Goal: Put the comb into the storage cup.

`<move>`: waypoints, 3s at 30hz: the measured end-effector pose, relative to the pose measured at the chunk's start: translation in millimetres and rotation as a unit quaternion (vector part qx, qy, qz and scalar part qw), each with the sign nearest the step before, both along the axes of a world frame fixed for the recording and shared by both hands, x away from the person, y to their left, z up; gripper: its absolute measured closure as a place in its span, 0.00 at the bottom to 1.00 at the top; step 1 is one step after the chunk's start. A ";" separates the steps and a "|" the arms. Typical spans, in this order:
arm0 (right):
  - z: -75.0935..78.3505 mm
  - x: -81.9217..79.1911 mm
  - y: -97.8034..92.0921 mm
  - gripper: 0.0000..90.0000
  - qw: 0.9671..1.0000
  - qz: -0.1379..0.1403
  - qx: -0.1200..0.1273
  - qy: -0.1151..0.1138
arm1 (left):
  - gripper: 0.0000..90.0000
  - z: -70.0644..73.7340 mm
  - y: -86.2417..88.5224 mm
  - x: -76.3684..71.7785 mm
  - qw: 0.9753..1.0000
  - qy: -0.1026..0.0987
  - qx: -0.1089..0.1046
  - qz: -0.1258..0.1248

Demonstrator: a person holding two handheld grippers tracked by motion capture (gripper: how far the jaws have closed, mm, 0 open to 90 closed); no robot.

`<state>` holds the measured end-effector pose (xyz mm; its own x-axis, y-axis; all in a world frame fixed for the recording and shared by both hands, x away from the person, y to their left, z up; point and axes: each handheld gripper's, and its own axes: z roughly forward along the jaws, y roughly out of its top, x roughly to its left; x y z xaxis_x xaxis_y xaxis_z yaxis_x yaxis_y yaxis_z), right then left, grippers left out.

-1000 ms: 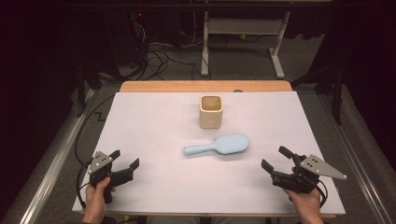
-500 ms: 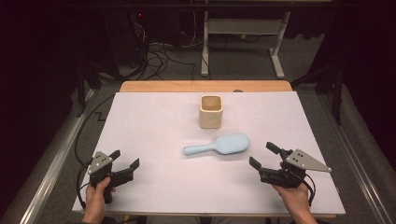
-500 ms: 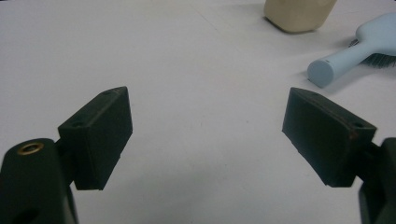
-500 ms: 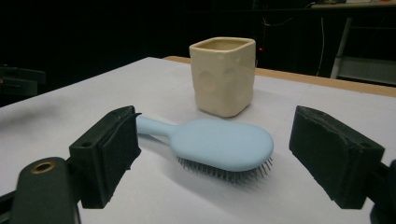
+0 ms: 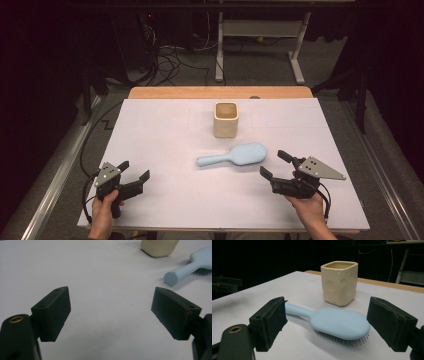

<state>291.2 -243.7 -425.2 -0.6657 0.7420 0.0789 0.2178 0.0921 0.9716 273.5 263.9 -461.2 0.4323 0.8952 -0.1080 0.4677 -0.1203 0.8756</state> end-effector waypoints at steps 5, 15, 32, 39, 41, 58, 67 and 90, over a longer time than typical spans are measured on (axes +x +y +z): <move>0.4 3.5 6.0 0.18 1.000 0.005 -0.005 0.002 | 0.19 0.0 0.3 0.0 1.000 0.000 -0.001 0.001; 2.3 10.5 21.4 0.19 1.000 0.019 0.003 0.007 | 0.19 0.3 -0.1 -0.9 1.000 -0.002 0.001 -0.002; -1.6 22.4 46.9 0.20 0.999 0.038 0.014 0.019 | 0.19 0.1 -0.5 -0.2 1.000 -0.001 0.002 -0.002; -0.8 28.3 56.1 0.20 0.999 0.043 0.014 0.023 | 0.19 0.2 -0.5 -0.2 1.000 -0.001 0.002 -0.003; -0.7 29.6 58.7 0.20 0.999 0.044 0.013 0.026 | 0.19 0.3 -0.1 -0.3 1.000 -0.002 0.001 -0.002; 0.9 43.4 83.6 0.21 0.998 0.053 0.011 0.036 | 0.19 0.5 0.0 -0.5 1.000 -0.003 0.001 -0.002; 4.9 50.7 94.1 0.21 0.997 0.066 0.005 0.049 | 0.19 0.7 -0.2 -0.6 1.000 -0.004 0.002 -0.004; 13.9 84.1 135.4 0.39 0.989 0.083 -0.064 0.108 | 0.19 0.9 0.7 -1.2 1.000 -0.007 -0.001 0.002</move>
<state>375.3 -108.3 -411.3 -0.7575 0.6366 0.1448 0.3898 0.2631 0.8825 272.3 264.6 -460.3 0.4307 0.8965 -0.1038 0.4564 -0.1172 0.8820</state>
